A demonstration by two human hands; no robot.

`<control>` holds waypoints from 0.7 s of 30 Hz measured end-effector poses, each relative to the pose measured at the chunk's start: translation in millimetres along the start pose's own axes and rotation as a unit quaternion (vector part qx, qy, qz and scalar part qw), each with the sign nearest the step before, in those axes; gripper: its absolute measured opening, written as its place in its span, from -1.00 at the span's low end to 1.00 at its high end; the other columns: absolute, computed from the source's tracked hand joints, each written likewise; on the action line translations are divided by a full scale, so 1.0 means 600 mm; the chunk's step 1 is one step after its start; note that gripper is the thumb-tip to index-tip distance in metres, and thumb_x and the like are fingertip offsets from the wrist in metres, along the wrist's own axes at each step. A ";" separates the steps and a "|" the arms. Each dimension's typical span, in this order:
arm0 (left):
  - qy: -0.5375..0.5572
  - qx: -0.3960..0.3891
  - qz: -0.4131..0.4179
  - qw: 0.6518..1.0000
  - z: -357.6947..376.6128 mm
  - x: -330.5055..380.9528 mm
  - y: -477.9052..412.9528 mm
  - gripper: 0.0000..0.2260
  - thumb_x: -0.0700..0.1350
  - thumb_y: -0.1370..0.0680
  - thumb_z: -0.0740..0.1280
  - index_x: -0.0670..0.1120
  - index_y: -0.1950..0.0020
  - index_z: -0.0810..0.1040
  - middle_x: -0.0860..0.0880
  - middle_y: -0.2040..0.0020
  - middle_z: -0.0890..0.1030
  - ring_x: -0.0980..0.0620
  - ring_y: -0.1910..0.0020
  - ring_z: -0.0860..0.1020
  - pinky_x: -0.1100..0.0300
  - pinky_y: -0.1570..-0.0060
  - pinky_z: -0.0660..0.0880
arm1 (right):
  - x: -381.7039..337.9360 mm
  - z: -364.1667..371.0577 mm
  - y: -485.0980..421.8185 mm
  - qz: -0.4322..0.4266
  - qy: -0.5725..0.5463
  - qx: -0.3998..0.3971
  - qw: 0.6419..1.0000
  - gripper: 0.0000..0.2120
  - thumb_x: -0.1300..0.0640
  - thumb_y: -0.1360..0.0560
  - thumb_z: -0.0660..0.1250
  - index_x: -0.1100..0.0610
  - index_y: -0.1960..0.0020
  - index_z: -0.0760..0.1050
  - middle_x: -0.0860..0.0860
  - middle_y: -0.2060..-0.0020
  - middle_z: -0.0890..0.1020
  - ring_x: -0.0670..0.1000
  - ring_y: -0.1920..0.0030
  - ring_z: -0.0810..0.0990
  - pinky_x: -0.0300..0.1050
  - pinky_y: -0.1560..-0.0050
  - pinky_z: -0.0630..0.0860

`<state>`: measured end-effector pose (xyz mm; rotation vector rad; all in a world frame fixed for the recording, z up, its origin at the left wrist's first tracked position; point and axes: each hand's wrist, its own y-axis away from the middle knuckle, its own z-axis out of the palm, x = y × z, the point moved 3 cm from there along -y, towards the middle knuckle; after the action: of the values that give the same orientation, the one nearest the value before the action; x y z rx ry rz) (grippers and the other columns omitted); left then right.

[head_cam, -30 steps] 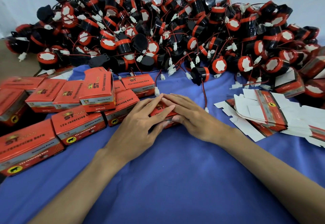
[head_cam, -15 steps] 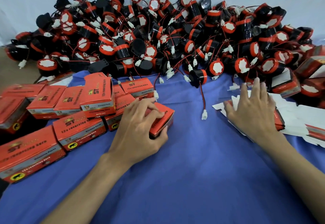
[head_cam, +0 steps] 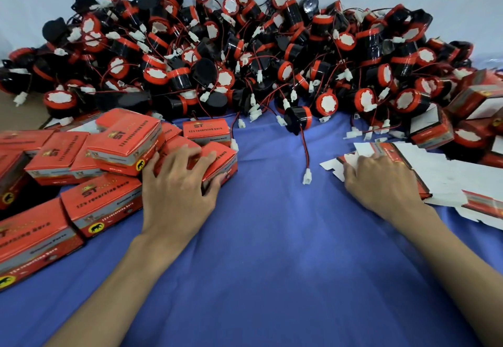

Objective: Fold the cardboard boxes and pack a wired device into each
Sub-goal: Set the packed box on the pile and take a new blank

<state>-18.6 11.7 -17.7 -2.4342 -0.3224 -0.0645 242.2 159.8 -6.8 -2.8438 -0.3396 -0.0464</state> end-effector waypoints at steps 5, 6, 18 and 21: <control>0.022 0.002 -0.005 1.000 0.004 -0.006 0.000 -0.68 -0.02 -0.49 0.40 -0.09 -0.21 0.61 -0.12 -0.20 0.57 -0.19 -0.21 0.53 -0.30 -0.31 0.28 | -0.003 -0.008 0.004 0.011 0.015 0.027 0.999 -0.82 0.21 -0.56 0.14 0.26 0.08 0.48 0.22 0.13 0.62 0.27 0.08 0.61 -0.08 0.27 0.25; 0.038 0.011 -0.003 0.999 0.000 -0.004 0.000 -0.67 -0.04 -0.48 0.41 -0.11 -0.21 0.60 -0.14 -0.20 0.57 -0.20 -0.21 0.53 -0.30 -0.31 0.28 | -0.003 -0.013 0.006 0.022 0.012 0.040 0.999 -0.86 0.26 -0.55 0.15 0.27 0.06 0.47 0.23 0.15 0.62 0.27 0.10 0.62 -0.09 0.29 0.25; 0.759 -0.209 -0.259 0.559 -0.002 0.098 0.021 -0.69 0.14 -0.53 0.33 -0.05 -0.10 0.59 -0.05 -0.01 0.69 0.03 0.07 0.65 0.11 0.17 0.61 | -0.141 -0.086 0.128 -0.480 -0.237 0.322 0.781 -0.70 0.23 -0.61 0.12 0.30 -0.10 0.61 0.17 -0.02 0.67 0.12 -0.10 0.61 -0.07 -0.21 0.49; 0.651 -0.114 -0.292 0.691 0.016 0.077 0.031 -0.90 -0.17 -0.59 0.29 -0.08 0.05 0.60 -0.01 0.13 0.70 0.03 0.11 0.62 0.11 0.10 0.54 | -0.146 -0.065 0.127 -0.463 -0.282 0.244 0.804 -0.67 0.15 -0.59 0.13 0.28 -0.11 0.62 0.12 -0.19 0.60 0.07 -0.25 0.56 0.12 -0.27 0.45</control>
<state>30.1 13.9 -30.9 -1.7661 -0.3807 -2.0605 174.8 58.3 4.5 -1.8675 -1.5646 0.6050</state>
